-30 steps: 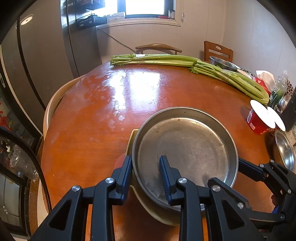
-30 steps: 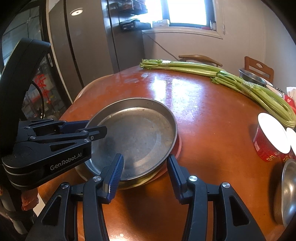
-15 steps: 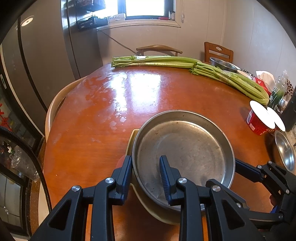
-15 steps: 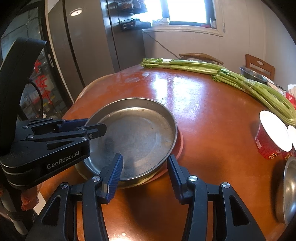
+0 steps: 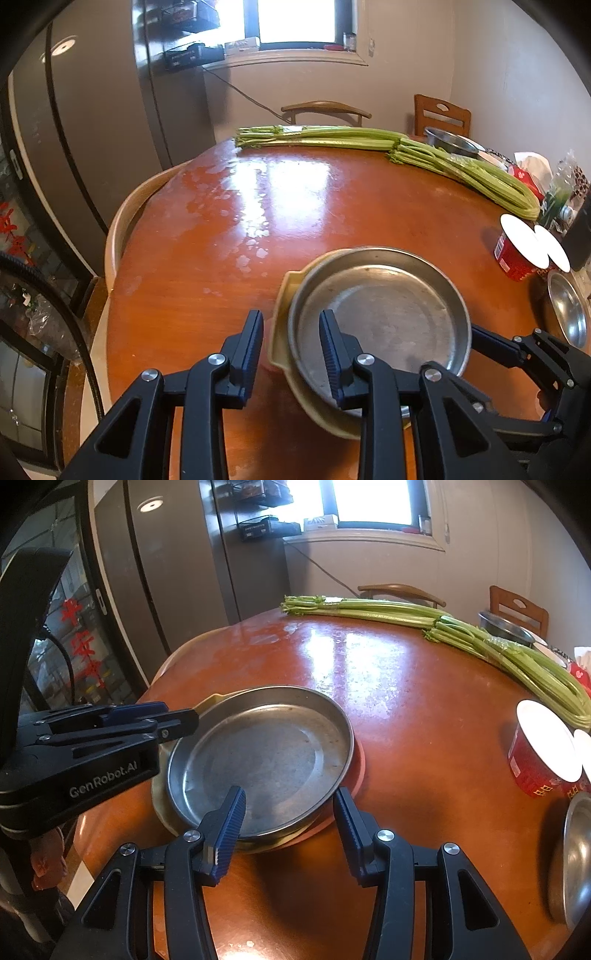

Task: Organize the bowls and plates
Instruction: 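Lower the steel tray onto the yellow plate and open the left gripper, then move the left gripper away from the stack toward the deep steel bowl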

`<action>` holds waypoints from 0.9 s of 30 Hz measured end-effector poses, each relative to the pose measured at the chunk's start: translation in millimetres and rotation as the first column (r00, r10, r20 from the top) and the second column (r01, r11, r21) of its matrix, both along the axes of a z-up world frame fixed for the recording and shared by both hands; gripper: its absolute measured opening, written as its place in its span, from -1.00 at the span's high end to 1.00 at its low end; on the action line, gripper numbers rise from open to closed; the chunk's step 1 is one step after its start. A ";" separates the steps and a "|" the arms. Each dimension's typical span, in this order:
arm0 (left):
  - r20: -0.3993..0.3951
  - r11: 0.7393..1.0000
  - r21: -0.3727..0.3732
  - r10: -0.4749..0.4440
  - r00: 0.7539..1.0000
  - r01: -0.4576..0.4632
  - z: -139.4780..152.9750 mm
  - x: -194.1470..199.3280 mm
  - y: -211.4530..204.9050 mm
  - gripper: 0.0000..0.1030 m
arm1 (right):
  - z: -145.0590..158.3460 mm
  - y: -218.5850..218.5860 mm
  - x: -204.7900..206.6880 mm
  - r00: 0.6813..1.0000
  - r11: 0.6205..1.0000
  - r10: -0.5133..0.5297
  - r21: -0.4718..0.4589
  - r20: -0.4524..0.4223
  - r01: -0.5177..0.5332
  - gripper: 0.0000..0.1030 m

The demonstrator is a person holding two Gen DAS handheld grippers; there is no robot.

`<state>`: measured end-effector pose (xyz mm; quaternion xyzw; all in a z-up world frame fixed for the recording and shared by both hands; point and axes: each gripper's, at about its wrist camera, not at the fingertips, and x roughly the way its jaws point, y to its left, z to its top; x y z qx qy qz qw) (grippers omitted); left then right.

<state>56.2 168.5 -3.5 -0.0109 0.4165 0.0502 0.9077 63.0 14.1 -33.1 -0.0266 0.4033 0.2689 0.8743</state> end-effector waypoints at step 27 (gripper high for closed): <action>-0.046 0.997 -0.076 0.018 0.999 -0.021 -9.5 -24.6 12.2 0.26 | 21.2 -12.0 -16.2 0.997 1.000 0.008 0.022 0.076 -0.010 -0.27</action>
